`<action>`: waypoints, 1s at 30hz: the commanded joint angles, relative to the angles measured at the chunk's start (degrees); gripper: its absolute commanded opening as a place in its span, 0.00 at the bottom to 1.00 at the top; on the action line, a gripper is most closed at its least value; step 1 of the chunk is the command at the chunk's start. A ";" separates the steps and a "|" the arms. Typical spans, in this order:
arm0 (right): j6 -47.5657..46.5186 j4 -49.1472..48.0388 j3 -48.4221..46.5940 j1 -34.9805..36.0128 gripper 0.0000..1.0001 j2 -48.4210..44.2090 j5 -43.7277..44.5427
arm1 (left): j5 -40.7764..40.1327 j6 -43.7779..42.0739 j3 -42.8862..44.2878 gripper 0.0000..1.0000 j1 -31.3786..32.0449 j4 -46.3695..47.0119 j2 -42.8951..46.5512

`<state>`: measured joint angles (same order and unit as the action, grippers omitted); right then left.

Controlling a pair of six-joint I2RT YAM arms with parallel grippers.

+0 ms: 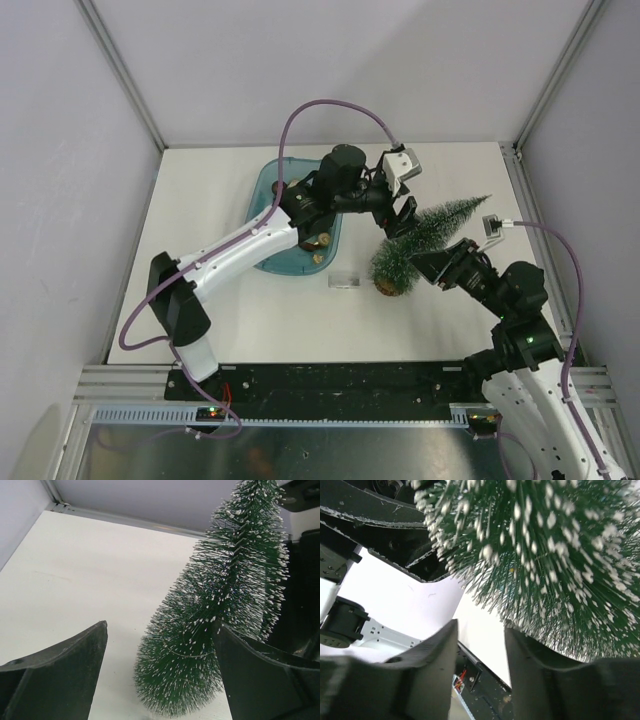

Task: Decorate the small christmas tree

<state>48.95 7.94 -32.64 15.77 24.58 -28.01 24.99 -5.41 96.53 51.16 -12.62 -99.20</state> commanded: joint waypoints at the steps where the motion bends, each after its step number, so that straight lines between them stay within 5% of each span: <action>1: -3.08 -3.18 -1.05 2.81 0.51 0.41 7.36 | -4.44 -0.06 0.67 0.91 -0.44 1.37 1.87; 10: -5.61 3.33 -6.71 2.23 0.98 0.71 8.75 | -11.04 3.48 3.36 0.99 -6.47 -4.03 3.25; 23: -13.73 30.72 -29.33 0.55 0.99 1.74 16.23 | -7.80 1.90 -3.82 1.00 -10.21 -6.24 11.97; 30: -13.98 38.21 -38.75 2.35 0.99 4.00 20.86 | -9.80 0.35 -4.53 1.00 -17.89 -12.16 14.55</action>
<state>36.38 39.62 -67.13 16.78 26.17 -11.55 16.60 -3.44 92.75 38.46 -20.62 -87.35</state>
